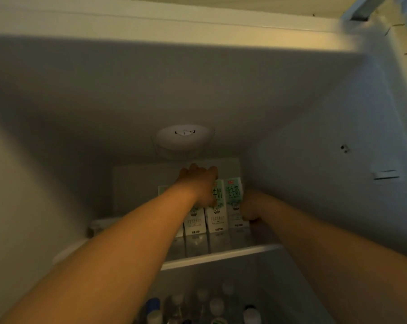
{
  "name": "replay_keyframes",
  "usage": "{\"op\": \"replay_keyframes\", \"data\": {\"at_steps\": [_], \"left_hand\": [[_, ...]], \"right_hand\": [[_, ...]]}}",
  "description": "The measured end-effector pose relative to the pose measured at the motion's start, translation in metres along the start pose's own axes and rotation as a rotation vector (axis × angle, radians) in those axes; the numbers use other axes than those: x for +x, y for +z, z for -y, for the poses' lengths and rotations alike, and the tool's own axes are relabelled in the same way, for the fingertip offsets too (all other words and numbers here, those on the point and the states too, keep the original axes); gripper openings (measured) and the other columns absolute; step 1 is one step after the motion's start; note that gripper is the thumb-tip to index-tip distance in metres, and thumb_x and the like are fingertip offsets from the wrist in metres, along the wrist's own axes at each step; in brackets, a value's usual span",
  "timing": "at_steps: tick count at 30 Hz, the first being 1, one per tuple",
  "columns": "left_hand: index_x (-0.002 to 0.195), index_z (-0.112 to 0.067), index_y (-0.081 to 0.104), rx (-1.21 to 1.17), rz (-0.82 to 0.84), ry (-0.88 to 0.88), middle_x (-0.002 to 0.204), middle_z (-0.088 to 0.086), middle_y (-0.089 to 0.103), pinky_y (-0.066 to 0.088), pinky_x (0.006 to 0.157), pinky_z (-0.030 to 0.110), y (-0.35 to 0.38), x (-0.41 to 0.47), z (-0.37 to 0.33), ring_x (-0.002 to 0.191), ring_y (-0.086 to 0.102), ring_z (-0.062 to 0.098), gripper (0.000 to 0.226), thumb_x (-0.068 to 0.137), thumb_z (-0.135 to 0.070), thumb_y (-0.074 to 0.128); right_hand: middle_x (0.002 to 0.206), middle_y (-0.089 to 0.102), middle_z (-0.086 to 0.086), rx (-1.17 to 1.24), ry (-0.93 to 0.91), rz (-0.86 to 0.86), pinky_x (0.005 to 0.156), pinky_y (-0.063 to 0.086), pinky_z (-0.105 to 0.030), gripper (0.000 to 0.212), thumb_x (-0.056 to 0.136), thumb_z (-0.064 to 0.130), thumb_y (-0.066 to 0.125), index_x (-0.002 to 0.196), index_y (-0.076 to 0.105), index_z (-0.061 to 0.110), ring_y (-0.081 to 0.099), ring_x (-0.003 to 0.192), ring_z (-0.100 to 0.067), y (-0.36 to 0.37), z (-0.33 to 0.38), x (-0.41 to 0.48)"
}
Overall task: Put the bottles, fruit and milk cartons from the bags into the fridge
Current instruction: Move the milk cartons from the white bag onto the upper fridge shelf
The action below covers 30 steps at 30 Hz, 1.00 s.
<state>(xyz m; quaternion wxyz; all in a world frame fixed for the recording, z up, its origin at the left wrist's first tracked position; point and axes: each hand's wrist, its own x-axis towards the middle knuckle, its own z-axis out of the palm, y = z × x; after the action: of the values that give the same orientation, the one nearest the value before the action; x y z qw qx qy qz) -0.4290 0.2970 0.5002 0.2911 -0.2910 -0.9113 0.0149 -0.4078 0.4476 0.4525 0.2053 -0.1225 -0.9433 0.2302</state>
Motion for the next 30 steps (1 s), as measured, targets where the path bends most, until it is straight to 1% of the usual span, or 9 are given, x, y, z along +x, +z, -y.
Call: {"op": "replay_keyframes", "data": {"at_steps": [4, 8, 12, 17, 20, 23, 26, 28, 30], "left_hand": [[0.145, -0.021, 0.031, 0.069, 0.006, -0.029, 0.143, 0.01, 0.044, 0.028, 0.113, 0.047, 0.011, 0.012, 0.0, 0.135, 0.029, 0.032, 0.071, 0.084, -0.029, 0.068], [0.148, -0.017, 0.03, 0.103, -0.01, -0.068, 0.151, 0.012, 0.03, 0.026, 0.115, 0.051, 0.017, 0.014, -0.003, 0.14, 0.024, 0.035, 0.073, 0.083, -0.019, 0.064], [0.15, -0.016, 0.029, 0.101, -0.032, -0.093, 0.154, 0.01, 0.026, 0.025, 0.116, 0.052, 0.021, 0.01, -0.004, 0.14, 0.025, 0.034, 0.074, 0.084, -0.015, 0.062], [0.154, -0.018, 0.026, 0.141, -0.133, -0.074, 0.154, 0.01, 0.031, 0.024, 0.116, 0.051, 0.033, -0.008, -0.009, 0.14, 0.029, 0.032, 0.075, 0.089, -0.023, 0.064], [0.159, -0.021, 0.013, 0.112, -0.172, -0.057, 0.163, 0.009, 0.02, 0.011, 0.121, 0.054, 0.035, -0.026, -0.011, 0.149, 0.013, 0.032, 0.084, 0.091, -0.033, 0.062], [0.16, -0.023, 0.01, 0.057, -0.184, -0.063, 0.168, 0.006, 0.003, -0.001, 0.122, 0.056, 0.029, -0.047, -0.013, 0.153, -0.002, 0.03, 0.083, 0.094, -0.044, 0.056], [0.158, -0.026, 0.018, -0.024, -0.244, -0.094, 0.167, 0.006, 0.006, 0.0, 0.121, 0.057, 0.023, -0.069, -0.016, 0.153, -0.002, 0.03, 0.076, 0.094, -0.049, 0.052], [0.156, -0.029, 0.023, -0.109, -0.269, -0.141, 0.167, 0.004, 0.009, 0.001, 0.121, 0.057, 0.02, -0.087, -0.017, 0.153, -0.001, 0.029, 0.07, 0.096, -0.052, 0.048], [0.156, -0.03, 0.023, -0.158, -0.262, -0.184, 0.167, 0.002, 0.009, 0.002, 0.122, 0.058, 0.021, -0.109, -0.018, 0.153, 0.0, 0.028, 0.066, 0.097, -0.054, 0.043]], "right_hand": [[0.132, 0.06, -0.013, -0.068, 0.016, 0.032, 0.094, 0.053, -0.033, 0.034, 0.097, 0.009, 0.059, 0.131, 0.056, 0.005, 0.061, 0.118, -0.027, -0.003, 0.002, 0.013], [0.132, 0.059, -0.014, -0.103, 0.014, 0.037, 0.096, 0.053, -0.035, 0.036, 0.096, 0.009, 0.06, 0.132, 0.056, 0.005, 0.061, 0.118, -0.028, -0.002, 0.002, 0.019], [0.133, 0.059, -0.013, -0.092, 0.0, 0.013, 0.099, 0.051, -0.035, 0.037, 0.097, 0.016, 0.06, 0.132, 0.056, 0.007, 0.059, 0.119, -0.027, 0.004, 0.001, 0.02], [0.135, 0.058, -0.012, -0.071, -0.008, -0.02, 0.102, 0.048, -0.033, 0.04, 0.098, 0.016, 0.057, 0.136, 0.054, 0.007, 0.058, 0.122, -0.026, 0.009, 0.002, 0.003], [0.134, 0.06, -0.011, 0.018, 0.007, -0.047, 0.101, 0.049, -0.032, 0.041, 0.095, 0.017, 0.061, 0.135, 0.055, 0.009, 0.059, 0.121, -0.025, 0.012, 0.006, -0.014], [0.135, 0.059, -0.011, 0.135, 0.018, -0.162, 0.099, 0.05, -0.035, 0.049, 0.093, 0.02, 0.063, 0.139, 0.048, 0.011, 0.059, 0.121, -0.026, 0.015, 0.01, -0.037], [0.135, 0.057, -0.013, 0.181, -0.063, -0.368, 0.098, 0.051, -0.044, 0.055, 0.092, 0.029, 0.06, 0.14, 0.039, 0.013, 0.058, 0.12, -0.032, 0.019, 0.01, -0.067], [0.135, 0.057, -0.012, 0.124, -0.109, -0.444, 0.095, 0.05, -0.046, 0.051, 0.094, 0.035, 0.053, 0.139, 0.039, 0.016, 0.058, 0.118, -0.034, 0.025, 0.008, -0.091], [0.137, 0.056, -0.009, 0.048, -0.11, -0.512, 0.1, 0.043, -0.046, 0.05, 0.095, 0.04, 0.046, 0.141, 0.041, 0.018, 0.052, 0.123, -0.033, 0.035, 0.004, -0.115]]}}
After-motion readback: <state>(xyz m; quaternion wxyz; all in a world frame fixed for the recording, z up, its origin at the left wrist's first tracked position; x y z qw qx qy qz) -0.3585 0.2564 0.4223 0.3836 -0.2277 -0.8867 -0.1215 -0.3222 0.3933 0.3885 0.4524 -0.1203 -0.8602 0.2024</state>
